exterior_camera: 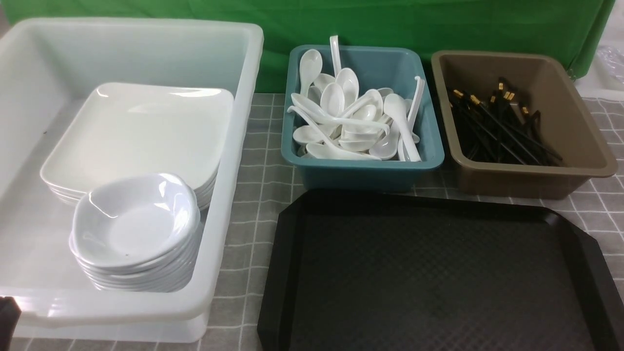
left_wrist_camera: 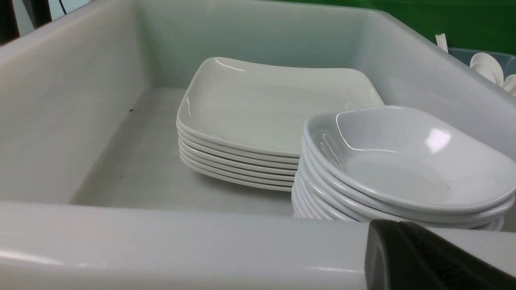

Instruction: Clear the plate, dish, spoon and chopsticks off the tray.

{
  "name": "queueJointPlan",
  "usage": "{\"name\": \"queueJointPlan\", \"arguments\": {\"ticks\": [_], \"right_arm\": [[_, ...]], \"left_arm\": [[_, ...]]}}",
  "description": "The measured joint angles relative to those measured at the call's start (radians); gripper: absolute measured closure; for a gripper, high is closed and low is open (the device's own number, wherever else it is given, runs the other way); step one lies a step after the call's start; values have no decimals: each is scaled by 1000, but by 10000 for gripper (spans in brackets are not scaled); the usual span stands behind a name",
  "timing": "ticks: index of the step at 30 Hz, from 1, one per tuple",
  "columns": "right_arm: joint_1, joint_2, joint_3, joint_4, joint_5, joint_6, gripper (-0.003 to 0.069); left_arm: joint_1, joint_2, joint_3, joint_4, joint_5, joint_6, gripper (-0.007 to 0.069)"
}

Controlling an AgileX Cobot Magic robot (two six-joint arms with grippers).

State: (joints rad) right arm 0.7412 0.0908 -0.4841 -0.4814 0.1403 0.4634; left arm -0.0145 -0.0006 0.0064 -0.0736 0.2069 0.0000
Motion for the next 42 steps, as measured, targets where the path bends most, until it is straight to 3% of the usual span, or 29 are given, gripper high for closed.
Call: {"name": "queueJointPlan", "arguments": {"ticks": [15, 21, 31, 35, 38, 42], "right_arm": [[0, 0, 0, 31, -8, -19, 448], [0, 0, 0, 440, -18, -475, 439], [-12, 1, 7, 519, -22, -591, 424], [-170, -10, 73, 521, -21, -638, 421], [-422, -9, 220, 521, -18, -668, 421], [-597, -33, 380, 521, -14, -674, 422]], "left_arm": [[0, 0, 0, 4, 0, 0, 620], [0, 0, 0, 4, 0, 0, 620], [0, 0, 0, 7, 0, 0, 620], [0, 0, 0, 20, 0, 0, 620], [0, 0, 0, 25, 0, 0, 620], [0, 0, 0, 27, 0, 0, 620]]}}
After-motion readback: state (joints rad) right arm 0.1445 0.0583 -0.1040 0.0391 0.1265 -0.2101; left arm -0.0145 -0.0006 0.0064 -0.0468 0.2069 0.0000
